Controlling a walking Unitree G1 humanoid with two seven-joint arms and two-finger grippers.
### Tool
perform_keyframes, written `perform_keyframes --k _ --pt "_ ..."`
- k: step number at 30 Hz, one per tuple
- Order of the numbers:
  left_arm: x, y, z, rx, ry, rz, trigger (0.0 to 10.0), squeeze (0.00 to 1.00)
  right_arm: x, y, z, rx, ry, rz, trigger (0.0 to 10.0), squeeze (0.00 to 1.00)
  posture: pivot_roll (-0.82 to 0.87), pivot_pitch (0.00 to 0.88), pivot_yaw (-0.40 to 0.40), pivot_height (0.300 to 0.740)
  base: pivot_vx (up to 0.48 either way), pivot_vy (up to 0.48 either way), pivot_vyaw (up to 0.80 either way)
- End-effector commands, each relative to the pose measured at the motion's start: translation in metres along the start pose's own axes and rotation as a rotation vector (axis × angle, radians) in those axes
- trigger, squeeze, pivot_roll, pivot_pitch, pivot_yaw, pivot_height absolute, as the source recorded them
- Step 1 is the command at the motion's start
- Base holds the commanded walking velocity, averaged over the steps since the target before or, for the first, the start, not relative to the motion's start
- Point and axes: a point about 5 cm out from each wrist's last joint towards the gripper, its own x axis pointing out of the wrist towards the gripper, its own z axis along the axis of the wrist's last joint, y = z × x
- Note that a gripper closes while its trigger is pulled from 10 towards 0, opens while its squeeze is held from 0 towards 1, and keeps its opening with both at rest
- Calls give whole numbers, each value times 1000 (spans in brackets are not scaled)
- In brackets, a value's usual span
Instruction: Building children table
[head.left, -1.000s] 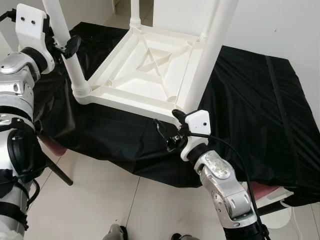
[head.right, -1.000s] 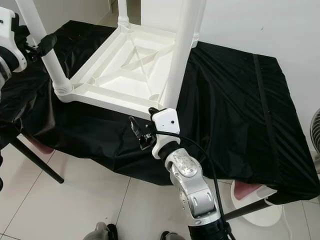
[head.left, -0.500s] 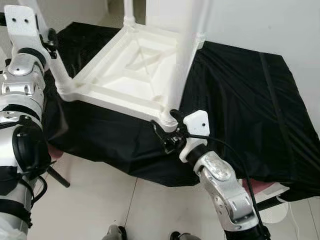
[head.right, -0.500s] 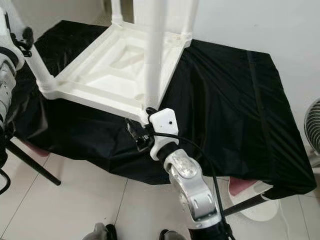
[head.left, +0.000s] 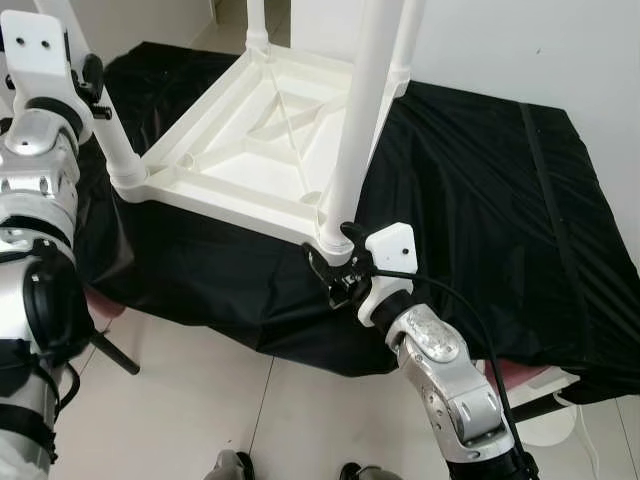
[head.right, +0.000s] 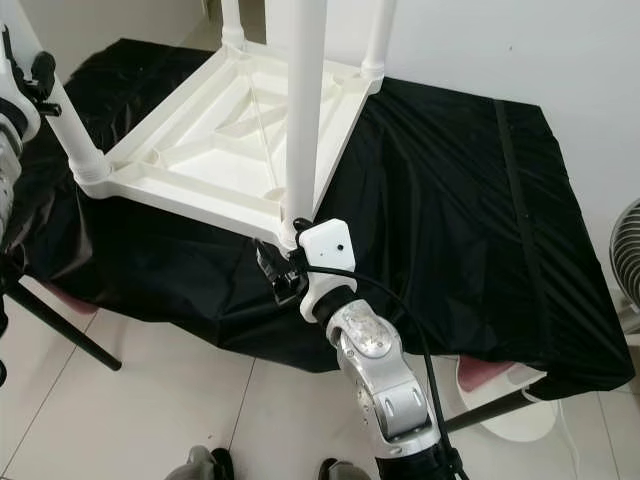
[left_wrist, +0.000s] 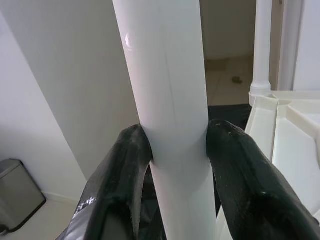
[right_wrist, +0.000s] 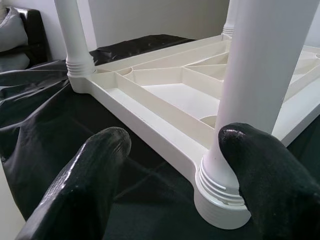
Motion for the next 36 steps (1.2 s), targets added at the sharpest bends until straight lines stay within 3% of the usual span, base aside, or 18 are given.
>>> perform_keyframes --k 1,2,3,4,5,7,9,10,14,16,20,22,24,29,31,33,35,36 --pt "-8 -21 -15 23 57 -340 0 0 1 2 -2 -2 6 18 10000 0 -77 182 13 740 0 0 0" --pt "-10 -23 -14 33 42 -381 2980 0 1 2 -2 -2 7 21 10000 0 -75 181 14 740 0 0 0" --pt "-10 -23 -14 33 42 -381 2980 0 1 2 -2 -2 7 21 10000 0 -75 181 14 740 0 0 0" --pt "-12 -26 -13 38 29 -424 10000 0 2 3 -3 -2 8 22 10000 0 -75 181 14 740 0 0 0" --pt "-12 -26 -13 38 29 -424 10000 0 2 3 -3 -2 8 22 10000 0 -75 181 14 740 0 0 0" --pt "-25 -31 -4 58 -22 -553 10000 0 2 3 -5 -2 14 27 10000 0 -60 173 17 740 0 0 0" --pt "-25 -31 -4 58 -22 -553 10000 0 2 3 -5 -2 14 27 10000 0 -60 173 17 740 0 0 0" --pt "-46 -36 10 41 -65 -684 10000 0 2 4 -7 0 20 34 10000 0 -55 168 18 740 0 0 0" --pt "-56 -36 19 15 -86 -743 10000 0 3 5 -8 -1 22 38 10000 0 -55 168 18 740 0 0 0" --pt "-75 -40 37 -30 -132 -867 10000 0 4 5 -11 -6 28 46 10000 0 -40 156 17 740 0 0 0" --pt "-97 -51 49 -52 -165 -1011 10000 0 7 2 -13 -51 36 23 10000 0 -34 152 14 740 0 0 0" --pt "-97 -51 49 -52 -165 -1011 10000 0 7 2 -13 -51 36 23 10000 0 -34 152 14 740 0 0 0" --pt "-111 -69 54 -80 -178 -1111 10000 0 14 -9 -12 -144 37 -75 10000 0 -29 148 10 740 0 0 0" --pt "-122 -88 62 -138 -196 -1188 10000 0 17 -24 -11 -197 51 -184 10000 0 -30 144 8 740 0 0 0" --pt "-122 -88 62 -138 -196 -1188 10000 0 17 -24 -11 -197 51 -184 10000 0 -30 144 8 740 0 0 0" --pt "-132 -100 69 -180 -215 -1260 10000 0 17 -26 -11 -216 52 -181 10000 0 -36 142 9 740 0 0 0" --pt "-142 -107 76 -218 -227 -1328 10000 0 16 -18 -8 -197 22 -100 10000 0 -37 142 9 740 0 0 0" --pt "-149 -110 81 -224 -235 -1372 10000 0 15 -5 -4 -178 -19 21 10000 0 -37 142 9 740 0 0 0"
